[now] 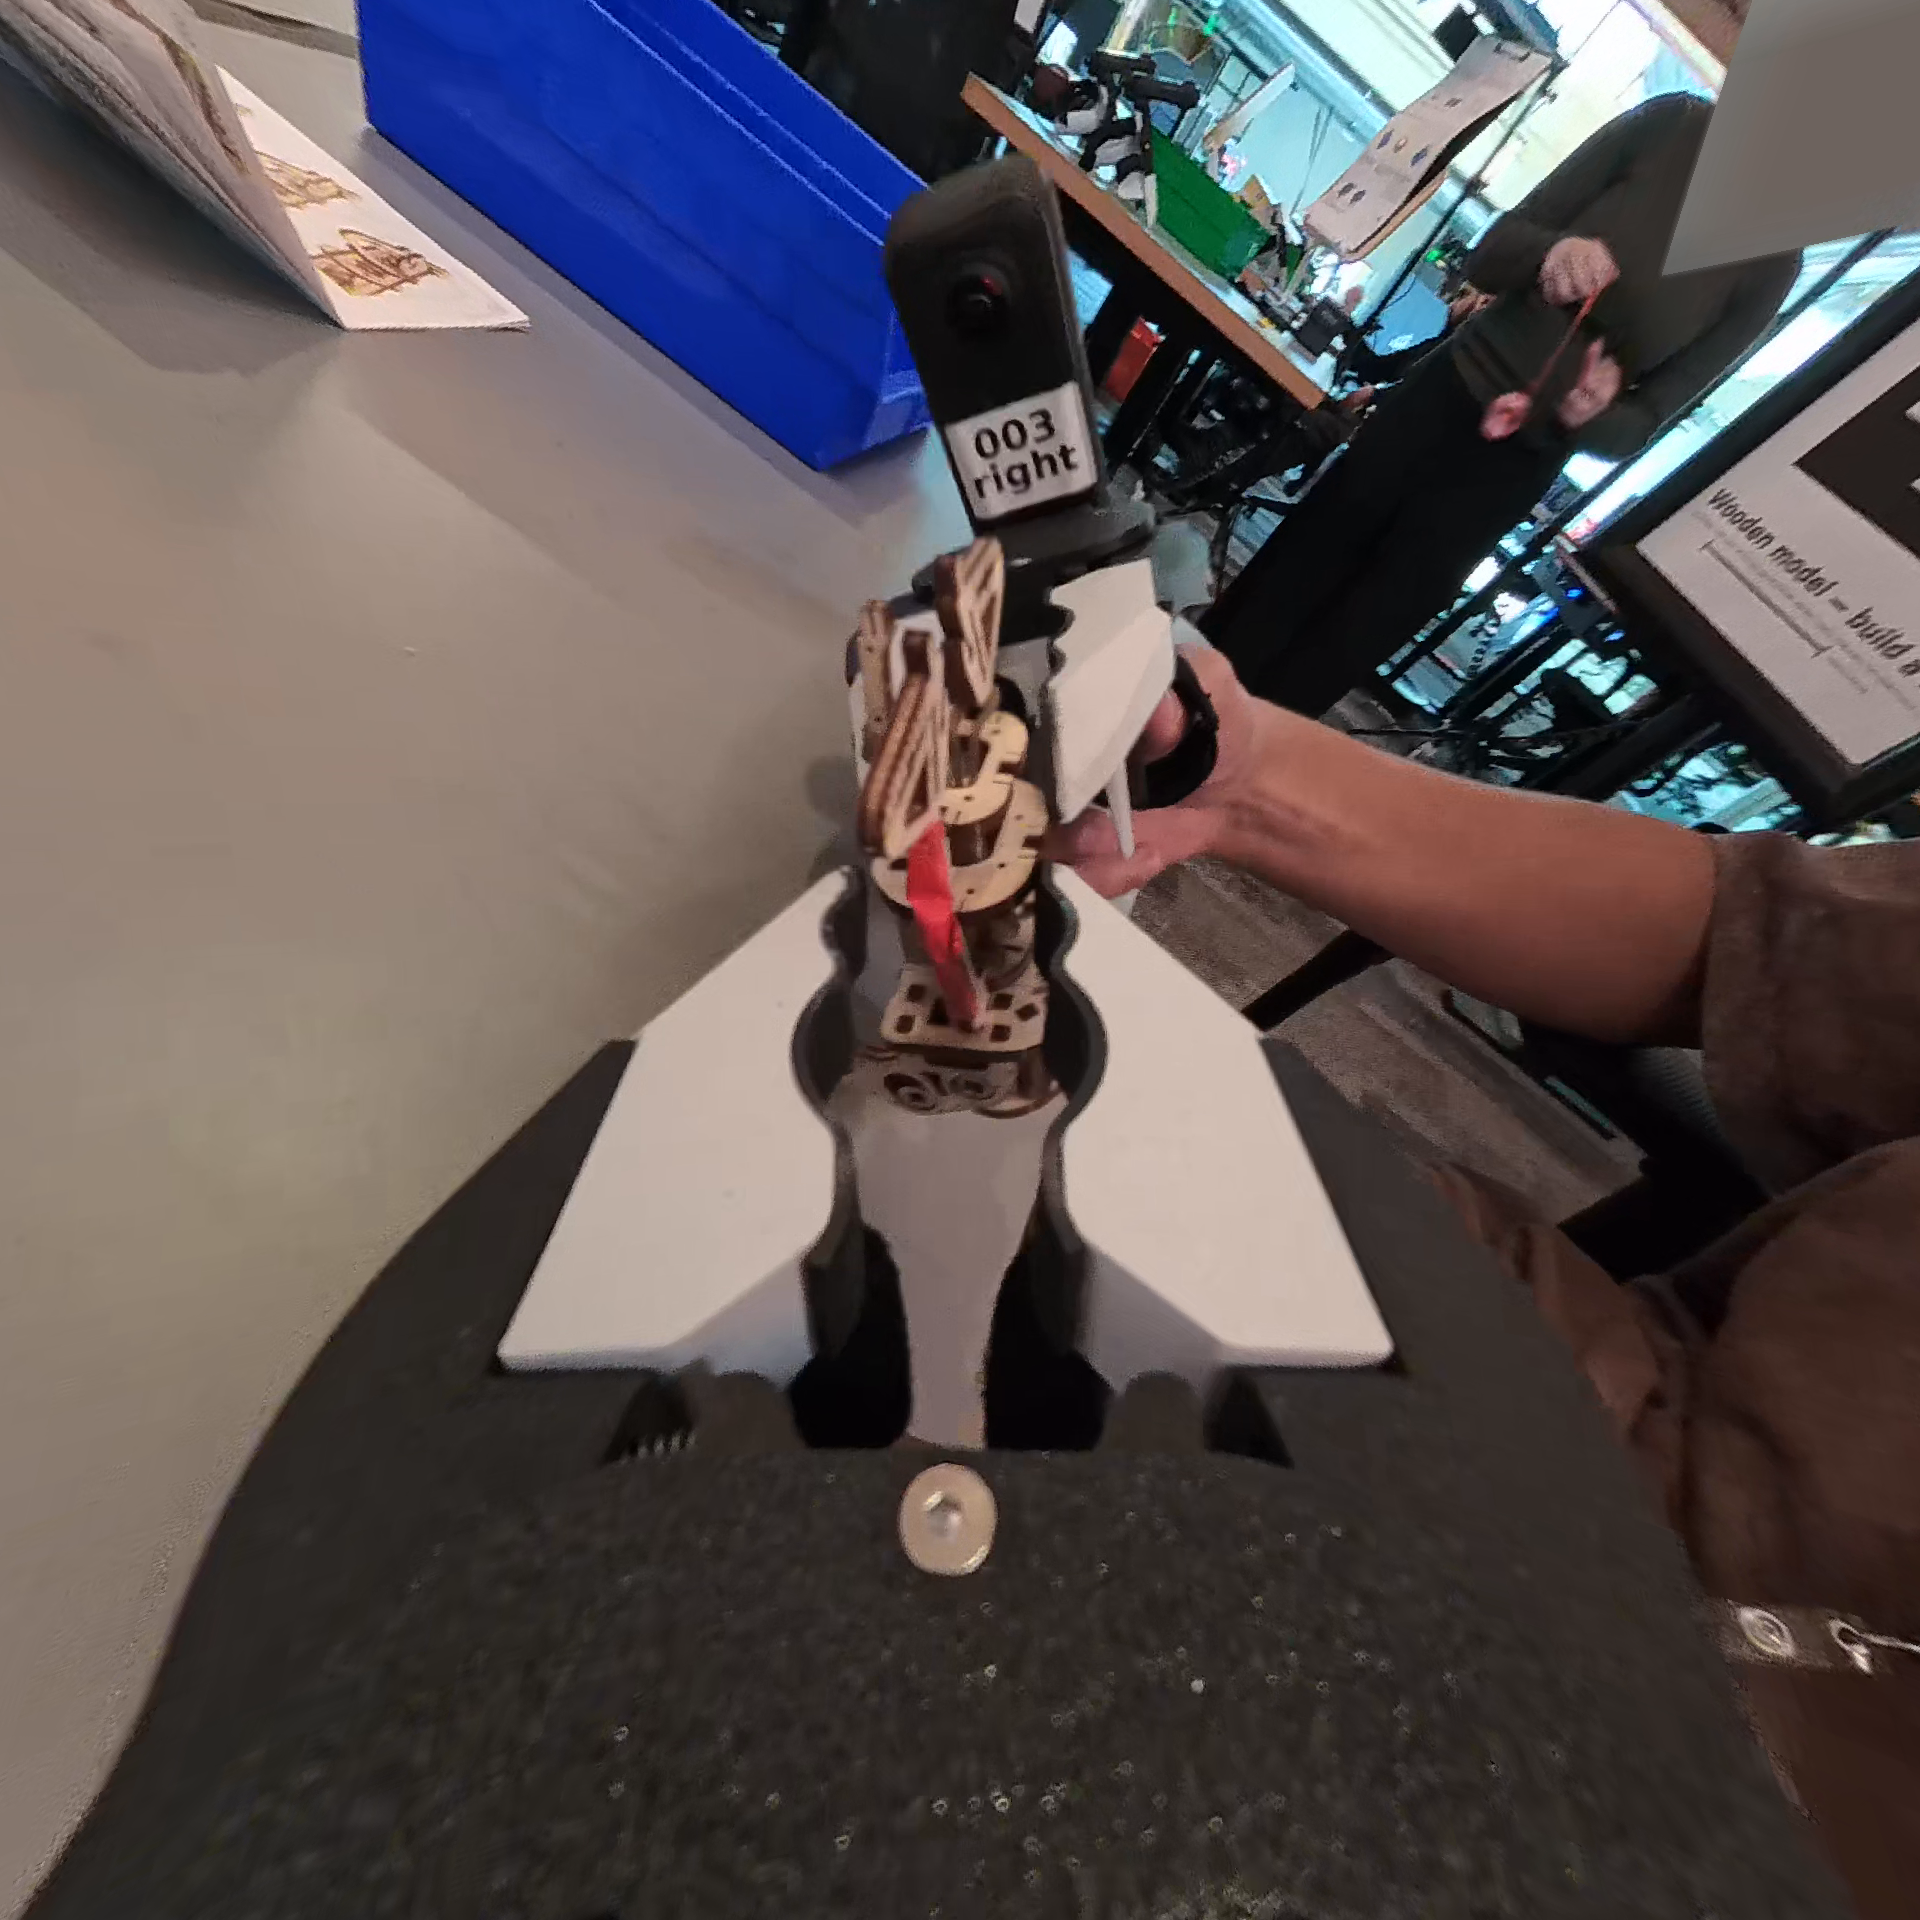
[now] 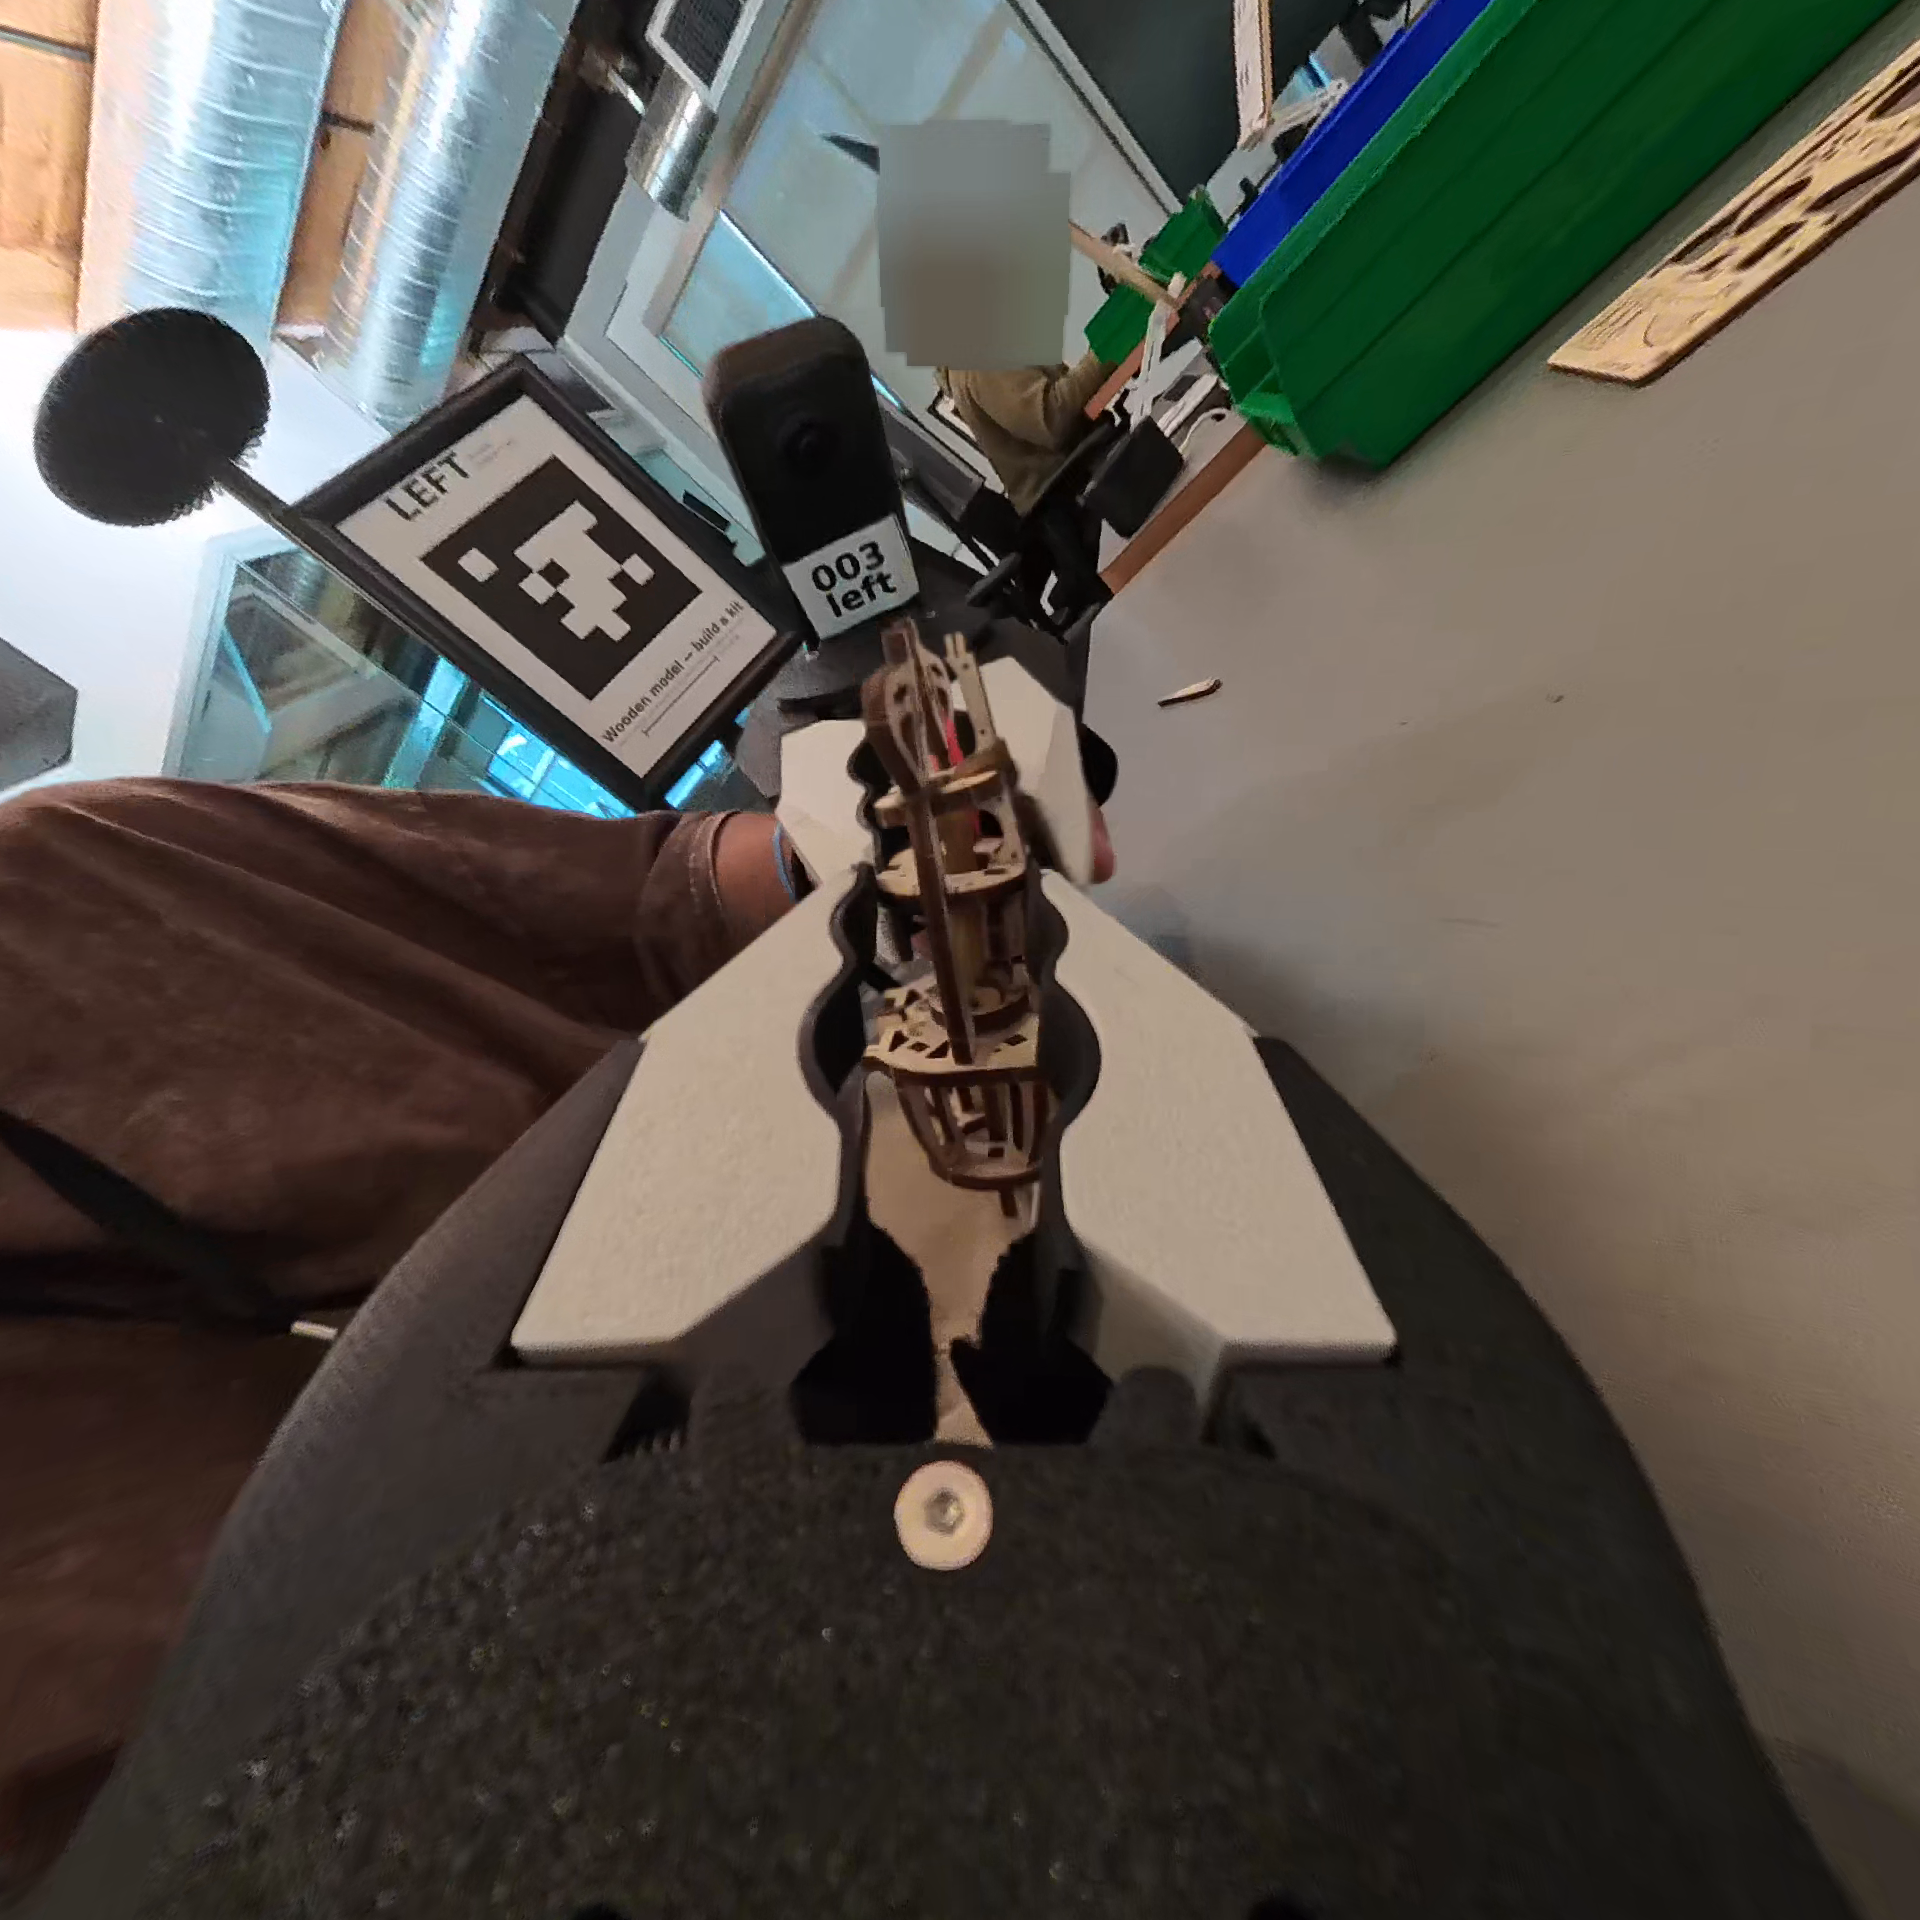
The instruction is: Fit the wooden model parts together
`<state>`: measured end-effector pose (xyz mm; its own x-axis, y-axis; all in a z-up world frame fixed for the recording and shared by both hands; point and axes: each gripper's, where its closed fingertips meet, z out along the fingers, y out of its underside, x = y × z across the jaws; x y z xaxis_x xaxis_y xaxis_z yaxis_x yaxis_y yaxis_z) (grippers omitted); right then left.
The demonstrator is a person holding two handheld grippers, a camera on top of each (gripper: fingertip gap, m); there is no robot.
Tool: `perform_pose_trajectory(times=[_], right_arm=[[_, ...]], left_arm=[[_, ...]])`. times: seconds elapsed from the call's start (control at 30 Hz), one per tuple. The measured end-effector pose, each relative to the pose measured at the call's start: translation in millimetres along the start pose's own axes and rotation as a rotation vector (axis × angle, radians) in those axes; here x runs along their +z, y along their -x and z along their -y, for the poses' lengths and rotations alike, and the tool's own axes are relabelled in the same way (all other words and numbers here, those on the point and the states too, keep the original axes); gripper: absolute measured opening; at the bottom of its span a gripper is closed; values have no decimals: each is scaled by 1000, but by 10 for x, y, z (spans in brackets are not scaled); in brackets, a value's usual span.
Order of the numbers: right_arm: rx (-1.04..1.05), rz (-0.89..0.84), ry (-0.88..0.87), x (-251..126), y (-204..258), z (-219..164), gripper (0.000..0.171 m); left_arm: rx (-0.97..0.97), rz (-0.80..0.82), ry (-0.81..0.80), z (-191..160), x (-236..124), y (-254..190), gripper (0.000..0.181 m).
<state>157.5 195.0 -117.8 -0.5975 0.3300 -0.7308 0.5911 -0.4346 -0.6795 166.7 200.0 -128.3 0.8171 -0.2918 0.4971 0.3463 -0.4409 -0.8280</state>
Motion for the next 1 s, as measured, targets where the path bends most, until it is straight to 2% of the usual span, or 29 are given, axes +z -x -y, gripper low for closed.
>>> perform_pose_trajectory(times=[0.13, 0.27, 0.43, 0.57, 0.7, 0.8, 0.93, 1.0], right_arm=[[-57, -52, 27, 3, -23, -8, 25], [-146, -131, -1, 15, -97, 17, 28], [-124, -122, -8, 8, -142, 10, 26], [-122, -134, 78, 25, -216, -44, 26], [-96, -194, 249, 26, -373, -158, 26], [-81, -203, 345, 0, -362, -214, 26], [-92, -203, 375, 3, -329, -251, 26], [-106, -209, 392, 22, -313, -284, 27]], left_arm=[[-11, 10, -4, -49, 16, 6, 26], [-123, -2, -81, 18, 39, 73, 27], [-104, 7, -71, -24, 69, 106, 26], [-90, 16, -20, -102, 58, 148, 27], [37, 95, 81, -226, -80, 261, 46], [205, 134, 150, -135, -232, 295, 51], [313, 114, 245, 17, -281, 286, 45], [348, 55, 299, 31, -247, 243, 37]])
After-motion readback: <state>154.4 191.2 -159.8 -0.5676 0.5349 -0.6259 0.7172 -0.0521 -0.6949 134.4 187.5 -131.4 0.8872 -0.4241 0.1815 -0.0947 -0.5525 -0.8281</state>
